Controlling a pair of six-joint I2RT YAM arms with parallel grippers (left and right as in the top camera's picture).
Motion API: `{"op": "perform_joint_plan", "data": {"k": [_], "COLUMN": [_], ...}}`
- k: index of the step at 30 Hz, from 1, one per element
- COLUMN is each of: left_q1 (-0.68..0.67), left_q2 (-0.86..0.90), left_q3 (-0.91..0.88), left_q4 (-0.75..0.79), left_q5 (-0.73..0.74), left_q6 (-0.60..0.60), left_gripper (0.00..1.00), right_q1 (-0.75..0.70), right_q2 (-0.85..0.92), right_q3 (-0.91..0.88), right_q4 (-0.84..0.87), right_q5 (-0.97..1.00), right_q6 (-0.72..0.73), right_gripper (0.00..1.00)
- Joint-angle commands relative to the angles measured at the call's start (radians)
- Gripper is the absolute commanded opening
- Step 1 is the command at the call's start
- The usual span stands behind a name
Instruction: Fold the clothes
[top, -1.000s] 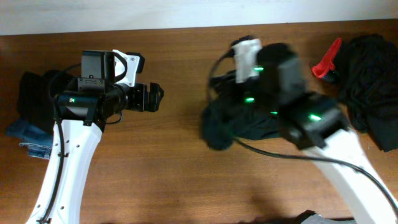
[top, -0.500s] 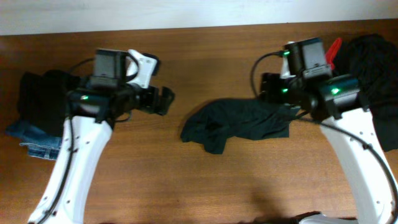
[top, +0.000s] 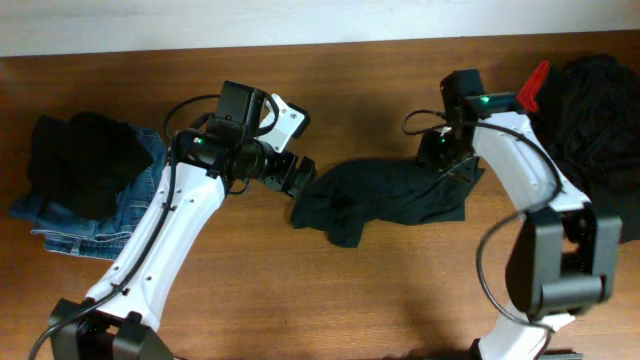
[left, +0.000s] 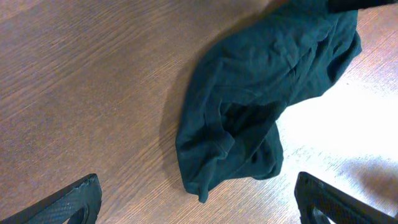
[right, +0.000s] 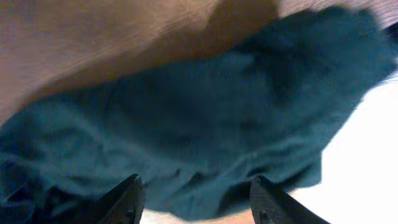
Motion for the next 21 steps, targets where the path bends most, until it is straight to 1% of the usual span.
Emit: {"op": "perform_joint_plan", "data": {"k": [1,2,8,9,11,13,14,15,19,21], "left_q1": [0.001,0.001,0.001,0.001,0.001,0.001,0.001,0.001,0.001,0.001], "left_q2": [-0.002,-0.002,-0.002,-0.002,-0.002,-0.002,-0.002,-0.002,-0.002,-0.002], "left_q3": [0.014,0.014,0.014,0.014,0.014,0.014,0.014,0.014,0.014,0.014], "left_q4": [-0.002,-0.002,-0.002,-0.002,-0.002,-0.002,-0.002,-0.002,-0.002,-0.001], "left_q5": [0.0,0.0,0.0,0.0,0.0,0.0,0.0,0.0,0.0,0.0], "left_q6": [0.023,0.023,0.023,0.023,0.023,0.023,0.023,0.023,0.023,0.023], "left_gripper": [0.99,0.99,0.99,0.99,0.99,0.99,0.99,0.99,0.99,0.99], "right_q1": [-0.003,-0.003,-0.003,-0.003,-0.003,-0.003,-0.003,-0.003,-0.003,-0.003], "right_q2": [0.058,0.068,0.115,0.124,0.129,0.129,0.117,0.11,0.075,0.063], "right_q3": [-0.006,-0.006,-0.006,-0.006,-0.006,-0.005,-0.003,0.001,0.074,0.11], "right_q4": [0.016,0.028,0.08,0.082,0.092,0.12,0.17,0.186,0.309,0.361], "right_q5": [-0.018,-0.02,-0.022,-0.022,-0.031,-0.054,-0.105,-0.129,-0.407,-0.529], "right_q6": [0.051,0.052,0.157,0.182,0.2,0.2,0.172,0.161,-0.037,-0.088], "right_gripper": [0.59,0.59,0.59,0.55,0.43,0.15,0.04,0.04,0.04,0.04]}}
